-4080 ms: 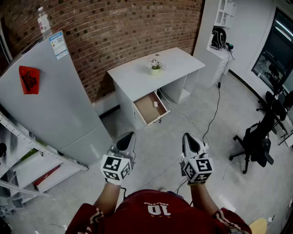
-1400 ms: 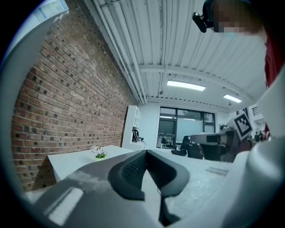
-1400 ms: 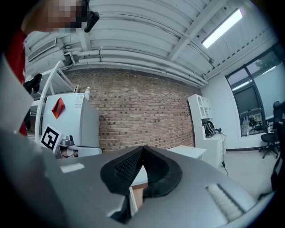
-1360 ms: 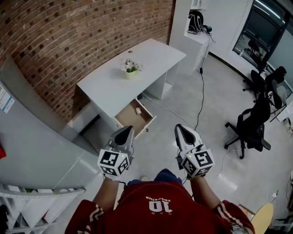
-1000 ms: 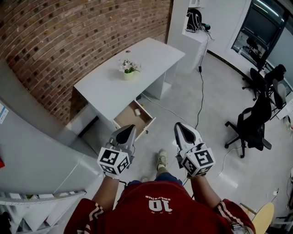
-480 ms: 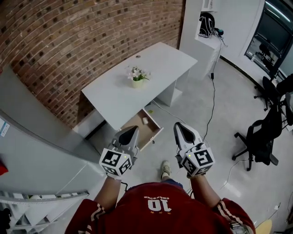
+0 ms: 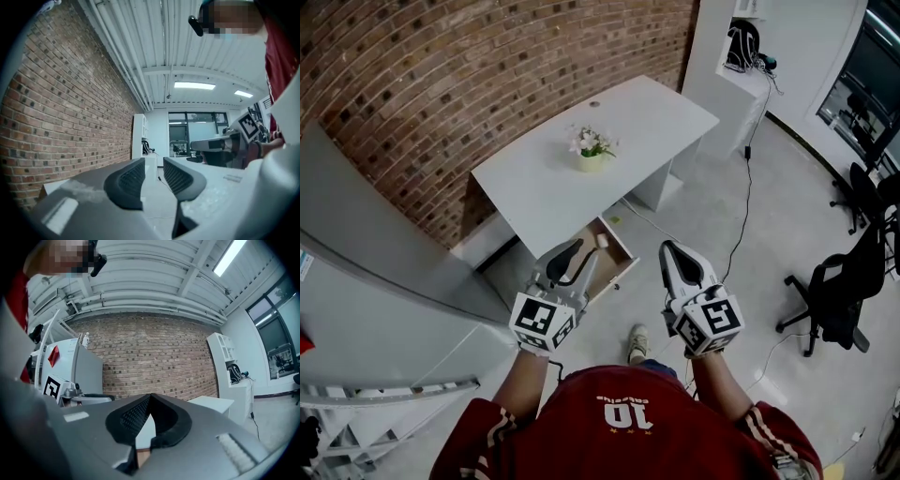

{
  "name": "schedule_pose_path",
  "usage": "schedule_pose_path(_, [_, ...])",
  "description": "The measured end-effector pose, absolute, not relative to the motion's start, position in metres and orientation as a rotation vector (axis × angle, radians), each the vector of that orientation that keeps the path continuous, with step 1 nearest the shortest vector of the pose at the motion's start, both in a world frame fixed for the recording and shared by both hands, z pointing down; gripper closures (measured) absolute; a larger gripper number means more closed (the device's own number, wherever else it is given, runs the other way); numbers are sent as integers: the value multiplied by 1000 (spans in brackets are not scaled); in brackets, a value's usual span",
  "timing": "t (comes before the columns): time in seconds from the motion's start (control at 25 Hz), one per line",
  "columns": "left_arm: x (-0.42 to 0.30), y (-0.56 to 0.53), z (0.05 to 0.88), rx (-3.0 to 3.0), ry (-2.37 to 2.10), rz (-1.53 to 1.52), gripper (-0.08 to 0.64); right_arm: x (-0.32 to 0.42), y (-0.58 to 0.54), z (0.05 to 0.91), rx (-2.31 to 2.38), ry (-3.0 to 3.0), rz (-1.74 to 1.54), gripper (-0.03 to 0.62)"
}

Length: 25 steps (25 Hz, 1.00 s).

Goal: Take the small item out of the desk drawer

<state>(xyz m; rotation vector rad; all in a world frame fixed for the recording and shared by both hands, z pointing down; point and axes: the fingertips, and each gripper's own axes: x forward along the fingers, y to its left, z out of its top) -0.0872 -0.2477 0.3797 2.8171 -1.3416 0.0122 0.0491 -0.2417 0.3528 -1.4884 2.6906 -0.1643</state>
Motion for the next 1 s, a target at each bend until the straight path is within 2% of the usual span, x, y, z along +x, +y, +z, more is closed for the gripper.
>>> schedule_pose_path(0.16, [-85,-254,387,2828,-1354,3,355,48,-243,355,-1485,2694,-172,594])
schedule_pose_path(0.24, [-86,-260,399,2803,-1350,-4,345,47,-241,360,-1483,2702,-186,594])
schedule_pose_path(1.0, [-68,-331,550,2741,-1282,215,345,61,-290,457,-1569,2702,-285,594])
